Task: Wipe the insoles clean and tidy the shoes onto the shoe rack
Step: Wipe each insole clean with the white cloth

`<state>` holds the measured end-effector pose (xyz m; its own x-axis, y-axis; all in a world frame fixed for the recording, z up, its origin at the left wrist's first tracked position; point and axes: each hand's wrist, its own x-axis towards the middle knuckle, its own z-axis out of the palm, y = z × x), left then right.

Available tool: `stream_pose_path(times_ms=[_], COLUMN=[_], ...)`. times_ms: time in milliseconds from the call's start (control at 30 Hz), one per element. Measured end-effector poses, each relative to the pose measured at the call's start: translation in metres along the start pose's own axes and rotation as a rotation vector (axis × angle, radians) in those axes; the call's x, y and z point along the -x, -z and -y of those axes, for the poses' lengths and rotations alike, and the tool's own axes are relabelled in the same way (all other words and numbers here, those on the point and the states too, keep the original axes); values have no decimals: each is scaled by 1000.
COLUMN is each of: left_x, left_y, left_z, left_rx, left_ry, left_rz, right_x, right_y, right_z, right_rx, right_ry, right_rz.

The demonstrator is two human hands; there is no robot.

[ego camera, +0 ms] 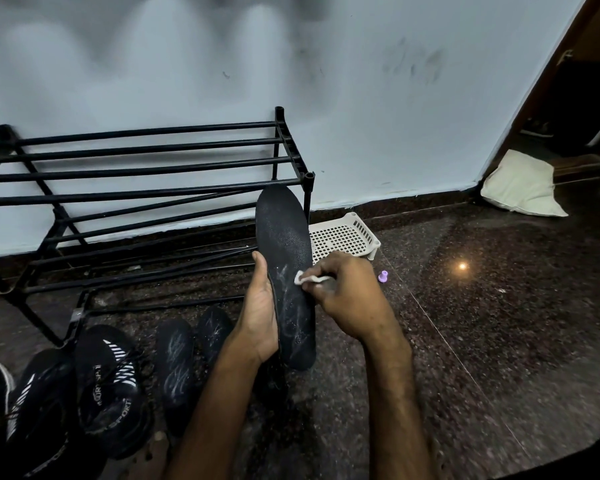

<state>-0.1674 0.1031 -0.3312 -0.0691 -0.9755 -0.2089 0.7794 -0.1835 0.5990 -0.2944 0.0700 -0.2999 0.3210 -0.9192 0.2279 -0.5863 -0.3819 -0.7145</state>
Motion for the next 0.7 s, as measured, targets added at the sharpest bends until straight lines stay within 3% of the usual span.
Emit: stream_pose_path(times_ms=[100,267,433,533,600,700], left_x=[-1,0,0,2,3,3], left_y=[-4,-2,-3,-1,2,2], left_z=[5,2,4,0,-2,-2], left_rx=[-12,30,-3,26,20,-27], left_ry=[28,33,50,54,54,64], left_rz=[2,-10,5,6,4,7], right_x=[-4,2,-2,1,1,-3], right_y=[-7,-1,-5,-6,-3,-6], right_z=[6,11,12,17,13,11], right_rx=[70,-60,10,-120,-77,53], right_ry=[62,76,66,99,61,32], right_rz=[-157,114,-140,58,110,-107])
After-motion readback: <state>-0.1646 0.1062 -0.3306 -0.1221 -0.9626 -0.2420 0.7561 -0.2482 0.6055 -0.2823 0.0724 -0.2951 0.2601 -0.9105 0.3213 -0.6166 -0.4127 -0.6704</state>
